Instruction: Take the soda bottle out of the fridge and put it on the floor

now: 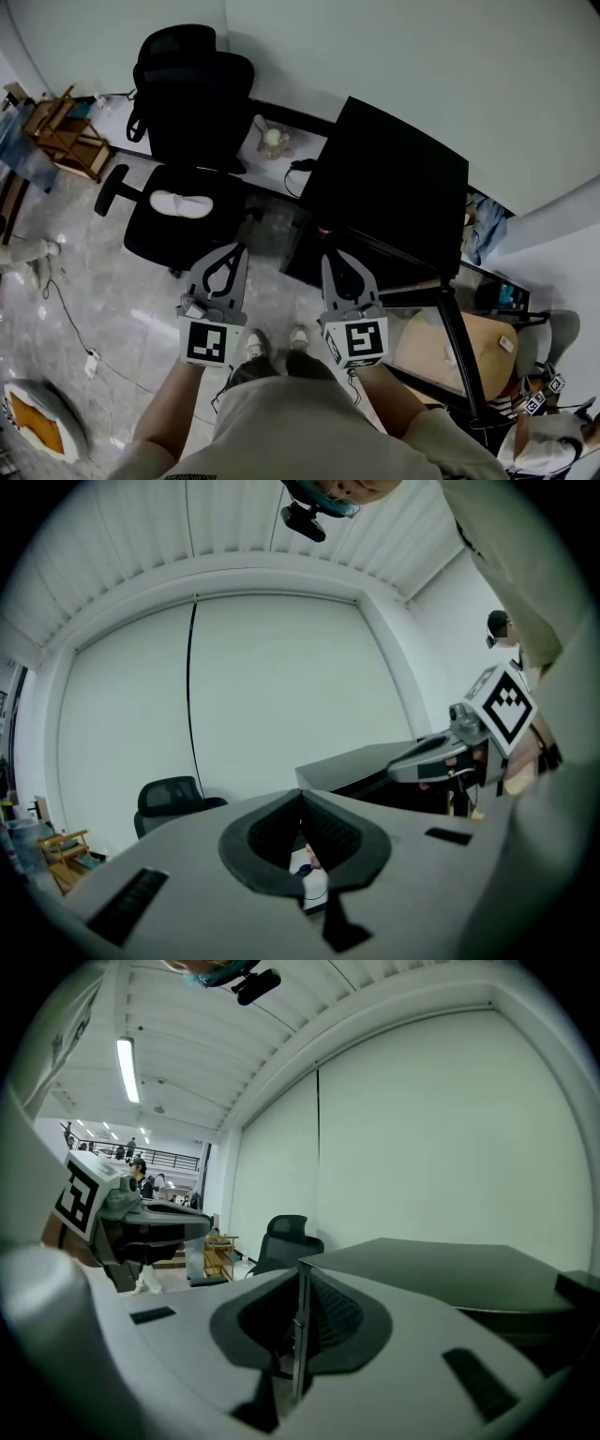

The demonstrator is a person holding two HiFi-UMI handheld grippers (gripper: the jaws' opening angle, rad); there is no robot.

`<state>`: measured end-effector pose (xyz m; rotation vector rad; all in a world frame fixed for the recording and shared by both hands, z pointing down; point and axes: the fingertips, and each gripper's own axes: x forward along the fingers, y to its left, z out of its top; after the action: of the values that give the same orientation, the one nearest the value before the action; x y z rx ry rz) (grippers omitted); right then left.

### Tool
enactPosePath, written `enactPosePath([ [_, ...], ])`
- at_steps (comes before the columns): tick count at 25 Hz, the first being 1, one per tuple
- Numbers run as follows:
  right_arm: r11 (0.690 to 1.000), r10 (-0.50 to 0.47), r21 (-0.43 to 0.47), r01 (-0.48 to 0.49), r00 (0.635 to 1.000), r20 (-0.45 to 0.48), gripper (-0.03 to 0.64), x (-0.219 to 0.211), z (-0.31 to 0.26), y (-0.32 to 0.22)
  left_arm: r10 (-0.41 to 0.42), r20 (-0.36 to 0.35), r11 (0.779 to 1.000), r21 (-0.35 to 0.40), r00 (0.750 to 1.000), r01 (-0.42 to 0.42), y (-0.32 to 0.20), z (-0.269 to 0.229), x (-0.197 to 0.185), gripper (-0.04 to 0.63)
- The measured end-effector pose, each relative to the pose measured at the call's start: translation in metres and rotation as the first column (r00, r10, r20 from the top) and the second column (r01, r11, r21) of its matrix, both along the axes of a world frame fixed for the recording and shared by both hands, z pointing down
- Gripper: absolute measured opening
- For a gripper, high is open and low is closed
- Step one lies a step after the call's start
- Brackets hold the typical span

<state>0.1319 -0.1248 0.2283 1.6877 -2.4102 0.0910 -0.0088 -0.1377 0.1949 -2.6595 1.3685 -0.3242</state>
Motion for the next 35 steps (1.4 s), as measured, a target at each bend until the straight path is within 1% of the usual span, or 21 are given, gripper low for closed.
enactPosePath([
  [2,1.000,0.019,0.009,-0.019,1.000,-0.007,0.006,0.002,0.009,-0.004,0.005,-0.019,1.000,-0.010,1.000,-0.005,-0.006,0.007,0.002,0.006],
  [5,1.000,0.028,0.000,-0.028,1.000,-0.006,0.067,0.002,0.027,-0.013,0.021,-0.034,1.000,-0.012,0.999,-0.022,-0.018,0.018,0.006,0.006],
  [9,0.999,0.048,-0.024,-0.048,0.999,-0.009,0.071,0.008,0.055,-0.028,0.030,-0.066,0.999,-0.036,0.997,-0.033,-0.029,0.038,0.016,0.006],
  [14,0.995,0.097,-0.029,-0.097,0.995,-0.003,0.074,0.018,0.089,-0.046,0.049,-0.062,0.997,-0.057,0.997,-0.052,-0.043,0.072,0.025,0.006],
  [18,0.993,0.108,-0.040,-0.108,0.994,-0.008,0.074,0.019,0.121,-0.054,0.054,-0.088,0.995,-0.076,0.995,-0.061,-0.052,0.100,0.031,0.006],
  [25,0.991,0.118,-0.062,-0.119,0.993,-0.024,0.089,0.024,0.183,-0.069,0.072,-0.064,0.995,-0.065,0.995,-0.076,-0.064,0.157,0.044,0.006],
  [29,0.987,0.136,-0.081,-0.138,0.990,-0.031,0.135,0.030,0.215,-0.083,0.070,-0.079,0.995,-0.067,0.994,-0.075,-0.067,0.179,0.050,0.006],
  [32,0.980,0.170,-0.096,-0.171,0.985,-0.026,0.156,0.039,0.233,-0.094,0.063,-0.093,0.995,-0.070,0.994,-0.069,-0.070,0.191,0.053,0.006],
  [35,0.978,0.180,-0.093,-0.185,0.982,-0.058,0.167,0.048,0.246,-0.103,0.061,-0.107,0.995,-0.075,0.992,-0.069,-0.070,0.201,0.056,0.006],
])
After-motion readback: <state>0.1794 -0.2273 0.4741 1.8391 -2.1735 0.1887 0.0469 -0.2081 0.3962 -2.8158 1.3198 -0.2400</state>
